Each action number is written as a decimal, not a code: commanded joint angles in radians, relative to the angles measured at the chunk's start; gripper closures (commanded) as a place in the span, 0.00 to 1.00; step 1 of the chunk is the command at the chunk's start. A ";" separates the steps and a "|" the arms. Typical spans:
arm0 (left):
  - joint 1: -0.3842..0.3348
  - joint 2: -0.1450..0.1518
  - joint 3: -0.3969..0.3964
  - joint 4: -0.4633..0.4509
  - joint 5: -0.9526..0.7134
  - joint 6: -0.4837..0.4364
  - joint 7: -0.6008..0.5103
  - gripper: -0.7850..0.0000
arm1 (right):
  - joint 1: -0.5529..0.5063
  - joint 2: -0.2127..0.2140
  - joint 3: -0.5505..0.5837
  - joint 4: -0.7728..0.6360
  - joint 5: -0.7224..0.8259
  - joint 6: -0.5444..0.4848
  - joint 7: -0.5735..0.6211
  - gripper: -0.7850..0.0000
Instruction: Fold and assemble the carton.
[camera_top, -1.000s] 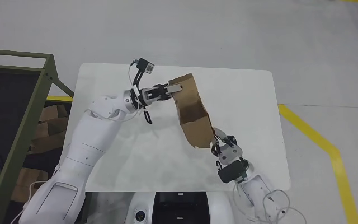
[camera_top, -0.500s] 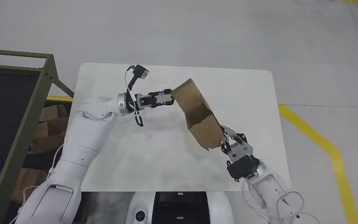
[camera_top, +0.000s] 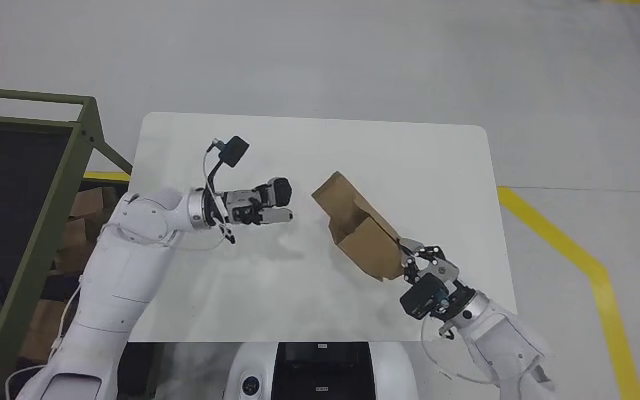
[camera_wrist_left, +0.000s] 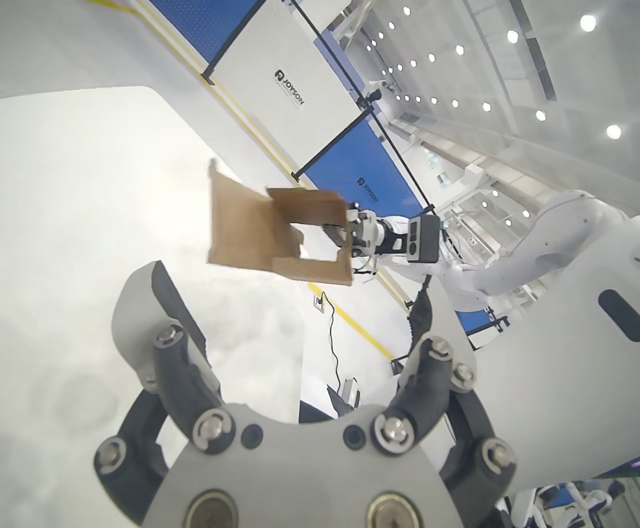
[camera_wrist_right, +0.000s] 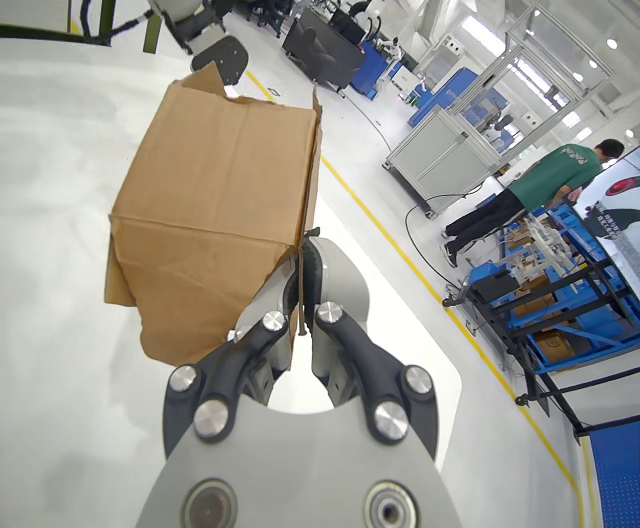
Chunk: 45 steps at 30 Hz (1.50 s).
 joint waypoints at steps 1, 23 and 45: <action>0.001 0.001 0.001 -0.001 -0.002 0.003 -0.003 0.00 | -0.001 0.000 -0.001 -0.001 0.003 -0.001 0.001 1.00; -0.021 0.048 0.065 -0.121 0.053 0.004 -0.003 0.00 | 0.044 0.012 -0.036 0.002 -0.065 -0.073 0.053 1.00; -0.294 0.144 0.453 0.000 0.099 -0.058 0.058 0.00 | 0.081 0.032 -0.074 0.007 -0.118 -0.108 0.061 1.00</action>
